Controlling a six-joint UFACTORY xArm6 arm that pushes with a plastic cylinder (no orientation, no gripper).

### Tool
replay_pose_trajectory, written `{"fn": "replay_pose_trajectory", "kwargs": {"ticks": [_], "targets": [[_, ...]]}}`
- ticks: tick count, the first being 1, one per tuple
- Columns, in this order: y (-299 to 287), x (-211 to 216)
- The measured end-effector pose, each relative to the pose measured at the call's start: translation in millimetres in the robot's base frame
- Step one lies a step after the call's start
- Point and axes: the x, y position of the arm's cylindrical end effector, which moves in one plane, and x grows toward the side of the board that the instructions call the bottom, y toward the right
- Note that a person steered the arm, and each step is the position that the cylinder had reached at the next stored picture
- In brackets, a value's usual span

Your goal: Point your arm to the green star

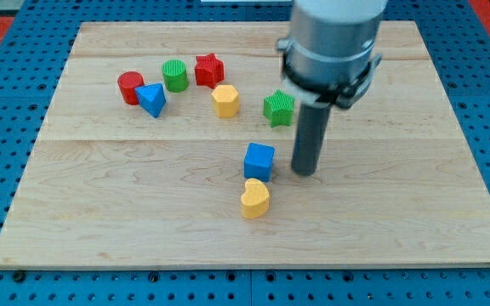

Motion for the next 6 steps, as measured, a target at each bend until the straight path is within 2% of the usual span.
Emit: {"fn": "replay_pose_trajectory", "kwargs": {"ticks": [1, 3, 4, 5, 6], "targets": [[-15.5, 13.2], [-20.7, -22.2], [46.0, -43.5], [58.1, -106.0], [31.1, -130.2]]}}
